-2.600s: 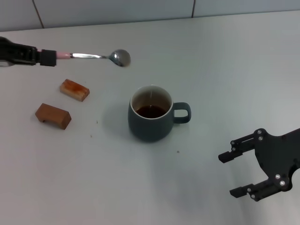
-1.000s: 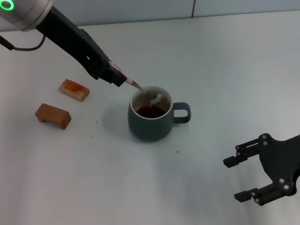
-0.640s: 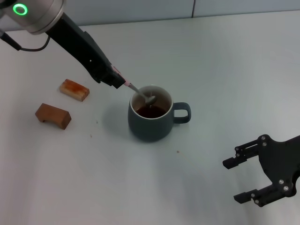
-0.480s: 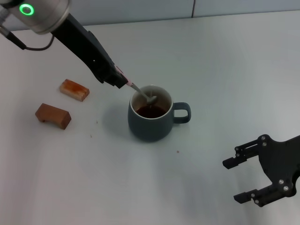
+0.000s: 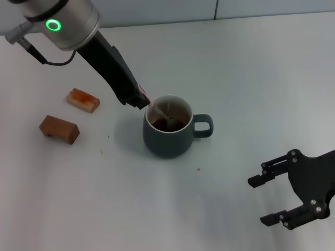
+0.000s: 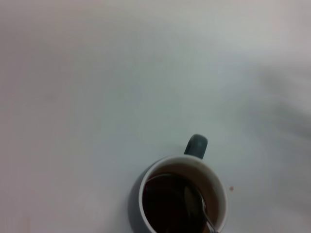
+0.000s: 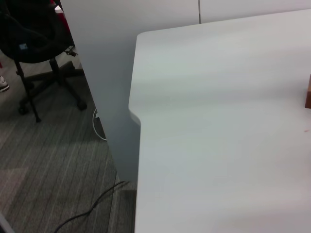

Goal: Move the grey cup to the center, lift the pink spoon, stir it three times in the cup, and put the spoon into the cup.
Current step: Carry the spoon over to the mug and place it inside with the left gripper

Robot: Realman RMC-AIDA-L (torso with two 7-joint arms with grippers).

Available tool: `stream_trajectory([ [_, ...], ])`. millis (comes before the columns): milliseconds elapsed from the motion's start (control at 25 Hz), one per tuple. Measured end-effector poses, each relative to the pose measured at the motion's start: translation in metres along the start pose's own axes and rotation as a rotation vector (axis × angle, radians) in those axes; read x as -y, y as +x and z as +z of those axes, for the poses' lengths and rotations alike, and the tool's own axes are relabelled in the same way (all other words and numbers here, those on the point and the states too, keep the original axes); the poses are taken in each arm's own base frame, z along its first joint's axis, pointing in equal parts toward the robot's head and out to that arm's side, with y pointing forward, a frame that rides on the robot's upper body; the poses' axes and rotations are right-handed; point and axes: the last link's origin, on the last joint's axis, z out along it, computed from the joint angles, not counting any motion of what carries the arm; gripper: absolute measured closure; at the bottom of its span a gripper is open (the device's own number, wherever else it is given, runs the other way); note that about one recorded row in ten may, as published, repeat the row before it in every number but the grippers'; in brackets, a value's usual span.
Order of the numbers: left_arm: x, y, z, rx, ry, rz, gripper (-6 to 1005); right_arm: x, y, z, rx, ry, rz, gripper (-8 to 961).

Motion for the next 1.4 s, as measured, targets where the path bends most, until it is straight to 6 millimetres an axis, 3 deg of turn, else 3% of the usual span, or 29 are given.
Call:
stream_trajectory([
  [1000,-0.008,0.003,0.029,0.084,0.002,0.055,869,-0.001,0.001,0.001,0.006,0.005,0.006,259],
  [1400,-0.016,0.018,0.032,0.033,-0.027,0.099,869,-0.001,0.001,0.001,0.007,0.004,0.007,259],
])
